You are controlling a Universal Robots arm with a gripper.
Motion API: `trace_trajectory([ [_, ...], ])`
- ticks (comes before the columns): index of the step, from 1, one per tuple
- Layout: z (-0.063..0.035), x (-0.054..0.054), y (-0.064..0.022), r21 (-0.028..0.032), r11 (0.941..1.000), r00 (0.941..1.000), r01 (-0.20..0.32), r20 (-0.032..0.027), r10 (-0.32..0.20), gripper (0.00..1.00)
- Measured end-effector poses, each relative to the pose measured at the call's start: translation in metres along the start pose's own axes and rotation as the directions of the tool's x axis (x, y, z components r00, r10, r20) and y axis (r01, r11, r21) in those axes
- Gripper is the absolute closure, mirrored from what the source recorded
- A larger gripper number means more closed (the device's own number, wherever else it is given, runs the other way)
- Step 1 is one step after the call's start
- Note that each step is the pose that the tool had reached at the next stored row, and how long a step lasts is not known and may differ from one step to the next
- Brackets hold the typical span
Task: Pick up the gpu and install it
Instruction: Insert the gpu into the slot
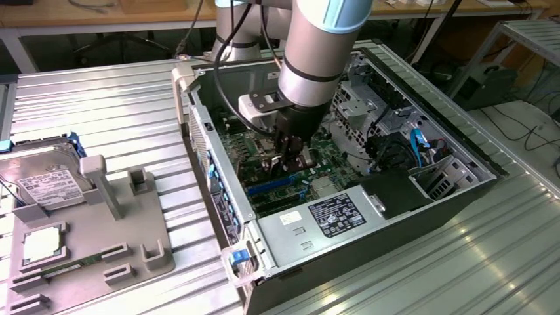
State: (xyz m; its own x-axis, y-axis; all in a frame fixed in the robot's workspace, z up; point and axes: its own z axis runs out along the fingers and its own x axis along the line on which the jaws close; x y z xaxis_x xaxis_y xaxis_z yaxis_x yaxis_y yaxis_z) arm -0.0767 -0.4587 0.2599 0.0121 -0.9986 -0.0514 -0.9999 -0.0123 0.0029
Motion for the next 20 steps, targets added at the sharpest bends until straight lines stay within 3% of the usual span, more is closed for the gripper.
trace_trajectory([
  [4, 0.0018, 0.0015, 0.0000, -0.0001, 1.0000, 1.0000, 0.000, -0.0029, 0.000, 0.72],
  [7, 0.0034, 0.0015, 0.0000, -0.0003, 1.0000, 0.9998, 0.000, -0.0197, 0.000, 0.72],
  [9, 0.0037, 0.0016, 0.0002, -0.0004, 1.0000, 0.9997, 0.000, -0.0232, 0.000, 0.72],
  [20, 0.0053, 0.0001, 0.0052, -0.0003, 1.0000, 0.9997, 0.000, -0.0232, 0.000, 0.72],
])
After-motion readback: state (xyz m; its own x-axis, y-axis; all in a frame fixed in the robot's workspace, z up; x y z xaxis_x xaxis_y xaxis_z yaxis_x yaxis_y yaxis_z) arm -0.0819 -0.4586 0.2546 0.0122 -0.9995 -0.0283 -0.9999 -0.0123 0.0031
